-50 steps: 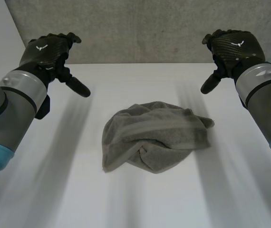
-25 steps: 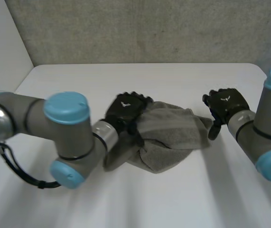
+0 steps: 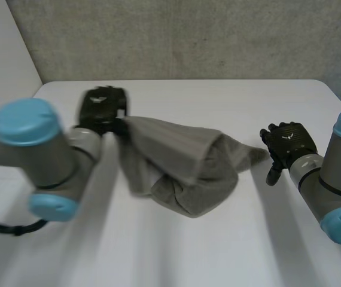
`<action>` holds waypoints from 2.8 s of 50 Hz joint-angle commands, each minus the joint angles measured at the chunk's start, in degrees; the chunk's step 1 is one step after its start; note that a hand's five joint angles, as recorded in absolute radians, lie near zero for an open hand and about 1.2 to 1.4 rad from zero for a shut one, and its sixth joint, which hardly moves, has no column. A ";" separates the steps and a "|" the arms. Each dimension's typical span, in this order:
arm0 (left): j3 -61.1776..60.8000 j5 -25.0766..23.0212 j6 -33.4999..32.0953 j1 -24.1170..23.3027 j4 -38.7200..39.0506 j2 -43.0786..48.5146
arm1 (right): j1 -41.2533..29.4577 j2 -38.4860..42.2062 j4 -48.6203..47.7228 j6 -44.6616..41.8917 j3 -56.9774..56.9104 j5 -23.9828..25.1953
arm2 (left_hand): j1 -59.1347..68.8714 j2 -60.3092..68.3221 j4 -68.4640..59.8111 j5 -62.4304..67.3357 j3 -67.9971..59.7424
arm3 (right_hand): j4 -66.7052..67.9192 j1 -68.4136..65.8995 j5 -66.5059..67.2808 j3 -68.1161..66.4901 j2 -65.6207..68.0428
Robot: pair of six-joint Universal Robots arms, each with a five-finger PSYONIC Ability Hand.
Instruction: Fold the towel.
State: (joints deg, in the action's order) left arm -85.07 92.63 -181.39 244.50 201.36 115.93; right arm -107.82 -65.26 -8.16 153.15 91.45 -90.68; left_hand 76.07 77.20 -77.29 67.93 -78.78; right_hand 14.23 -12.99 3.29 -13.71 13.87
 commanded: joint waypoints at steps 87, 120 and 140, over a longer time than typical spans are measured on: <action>33.19 -2.37 -0.54 -7.73 -21.44 24.97 | -12.77 14.11 16.51 37.25 -27.61 9.29 | 3.93 2.80 -2.71 2.07 -1.22 | 65.77 -67.01 66.71 -66.29 66.13; 0.03 -15.01 -5.46 3.78 5.98 -8.44 | -18.83 -1.81 -7.93 -5.22 -27.22 11.75 | 3.93 2.80 -2.71 2.07 -1.22 | 65.77 -67.01 66.71 -66.29 66.13; -16.35 -16.34 -8.98 9.42 6.42 -2.81 | -17.69 -0.12 -7.66 -6.47 0.82 11.05 | 3.93 2.80 -2.71 2.07 -1.22 | 65.77 -67.01 66.71 -66.29 66.13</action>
State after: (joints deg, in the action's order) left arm -101.43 75.85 -190.58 254.06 207.67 112.55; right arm -126.43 -63.82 -15.42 145.48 87.55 -79.32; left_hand 76.64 77.47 -77.54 68.00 -79.13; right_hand 76.70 -75.78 67.15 -76.74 76.57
